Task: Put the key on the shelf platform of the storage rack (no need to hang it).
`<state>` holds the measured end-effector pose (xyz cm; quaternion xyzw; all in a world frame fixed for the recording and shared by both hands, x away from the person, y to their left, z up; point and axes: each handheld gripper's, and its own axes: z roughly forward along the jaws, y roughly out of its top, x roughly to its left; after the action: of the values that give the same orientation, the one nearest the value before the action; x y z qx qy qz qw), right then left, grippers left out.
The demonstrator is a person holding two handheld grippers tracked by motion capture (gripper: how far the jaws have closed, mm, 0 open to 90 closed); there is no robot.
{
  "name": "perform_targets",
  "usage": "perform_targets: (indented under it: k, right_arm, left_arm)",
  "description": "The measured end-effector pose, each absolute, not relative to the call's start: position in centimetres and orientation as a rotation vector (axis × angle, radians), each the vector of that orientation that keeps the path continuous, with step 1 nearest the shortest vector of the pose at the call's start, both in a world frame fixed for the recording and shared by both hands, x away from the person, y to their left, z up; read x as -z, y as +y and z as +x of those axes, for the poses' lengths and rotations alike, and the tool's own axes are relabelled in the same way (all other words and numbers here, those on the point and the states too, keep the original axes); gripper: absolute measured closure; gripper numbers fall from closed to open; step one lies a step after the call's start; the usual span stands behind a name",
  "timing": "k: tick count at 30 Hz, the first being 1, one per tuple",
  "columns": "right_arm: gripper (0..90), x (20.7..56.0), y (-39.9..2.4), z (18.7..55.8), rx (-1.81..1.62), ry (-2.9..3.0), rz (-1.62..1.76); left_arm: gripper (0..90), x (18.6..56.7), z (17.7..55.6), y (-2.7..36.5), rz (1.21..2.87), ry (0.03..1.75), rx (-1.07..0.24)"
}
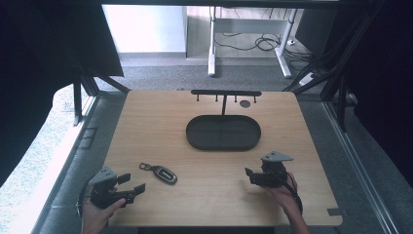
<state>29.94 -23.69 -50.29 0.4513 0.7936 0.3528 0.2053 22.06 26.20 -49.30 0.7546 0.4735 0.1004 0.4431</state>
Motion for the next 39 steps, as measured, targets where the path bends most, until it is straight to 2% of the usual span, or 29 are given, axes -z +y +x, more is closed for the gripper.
perform_targets:
  k: [2,16,27,39]
  right_arm:
    - [29.6,49.9,-23.5,29.7,-0.995,2.176,1.234]
    - [30.2,47.2,-21.5,30.7,-1.003,2.328,1.168]
    - [33.2,43.9,-17.3,31.8,-0.978,2.435,1.02]
    - [36.1,42.8,-14.0,32.8,-0.947,2.529,0.939]
  left_arm:
    - [21.9,49.4,22.1,26.1,1.877,1.175,-0.248]
    - [23.2,49.4,22.1,26.2,1.896,1.186,-0.253]
    - [23.9,49.2,22.1,26.6,1.895,1.202,-0.263]
    - [24.3,49.3,22.1,26.8,1.892,1.213,-0.264]
